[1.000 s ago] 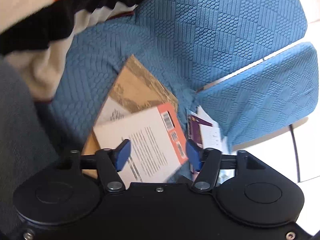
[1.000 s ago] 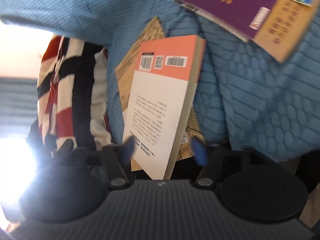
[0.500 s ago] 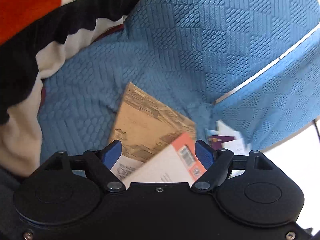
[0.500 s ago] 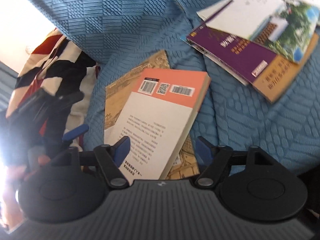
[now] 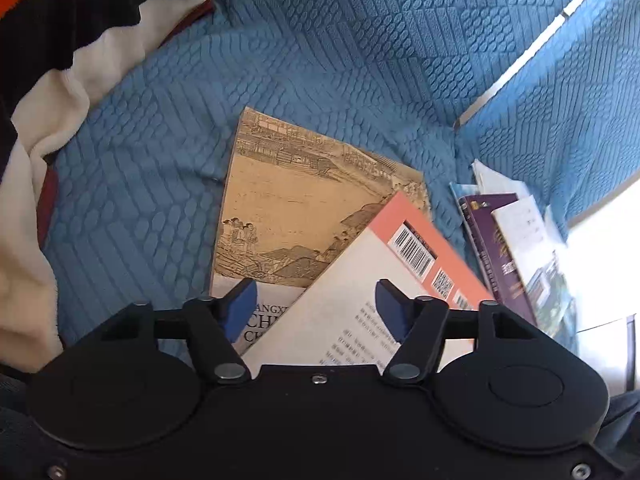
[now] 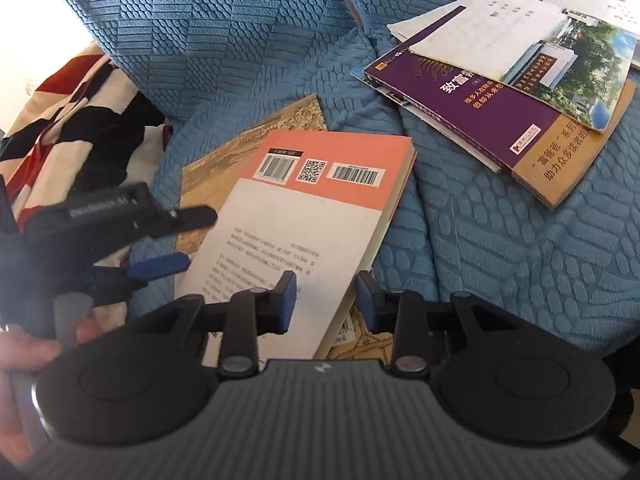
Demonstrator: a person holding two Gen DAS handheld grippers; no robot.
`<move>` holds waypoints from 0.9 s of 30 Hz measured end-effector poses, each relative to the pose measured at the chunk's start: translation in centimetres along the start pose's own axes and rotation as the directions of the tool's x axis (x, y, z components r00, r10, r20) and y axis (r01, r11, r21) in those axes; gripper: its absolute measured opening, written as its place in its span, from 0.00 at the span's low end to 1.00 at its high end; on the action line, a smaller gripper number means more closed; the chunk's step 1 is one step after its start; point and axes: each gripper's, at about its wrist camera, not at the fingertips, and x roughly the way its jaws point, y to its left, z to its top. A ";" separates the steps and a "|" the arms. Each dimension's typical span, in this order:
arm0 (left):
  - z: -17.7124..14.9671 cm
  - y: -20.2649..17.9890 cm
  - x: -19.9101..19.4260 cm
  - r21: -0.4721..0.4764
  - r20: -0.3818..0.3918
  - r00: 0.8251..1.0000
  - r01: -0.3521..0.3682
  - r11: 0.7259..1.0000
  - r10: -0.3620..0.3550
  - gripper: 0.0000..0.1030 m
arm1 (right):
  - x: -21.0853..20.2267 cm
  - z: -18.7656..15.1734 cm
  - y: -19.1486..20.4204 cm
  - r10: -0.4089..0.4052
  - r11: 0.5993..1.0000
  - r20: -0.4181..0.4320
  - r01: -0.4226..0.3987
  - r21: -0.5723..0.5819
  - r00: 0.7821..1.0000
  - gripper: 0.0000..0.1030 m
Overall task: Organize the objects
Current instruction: 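Push the white book square onto the tan book with both tools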
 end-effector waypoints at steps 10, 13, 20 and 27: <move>-0.4 -0.3 -0.2 0.015 -0.002 1.000 -0.016 1.000 0.016 0.45 | 0.7 1.0 0.7 -0.009 0.998 -0.004 0.009 -0.055 1.000 0.31; -0.5 -0.3 -0.4 0.012 -0.002 1.000 -0.025 1.000 0.025 0.45 | 1.1 1.4 0.9 -0.009 0.997 -0.002 0.009 -0.077 1.000 0.31; -0.9 -0.2 -0.9 -0.006 -0.007 0.999 -0.043 0.999 0.043 0.45 | 1.9 2.4 1.4 -0.010 0.991 -0.005 0.010 -0.136 1.000 0.31; -1.8 1.1 -1.9 -0.094 0.001 0.999 -0.045 0.995 0.046 0.45 | 3.0 3.5 2.3 0.004 0.978 -0.025 -0.009 -0.207 1.000 0.31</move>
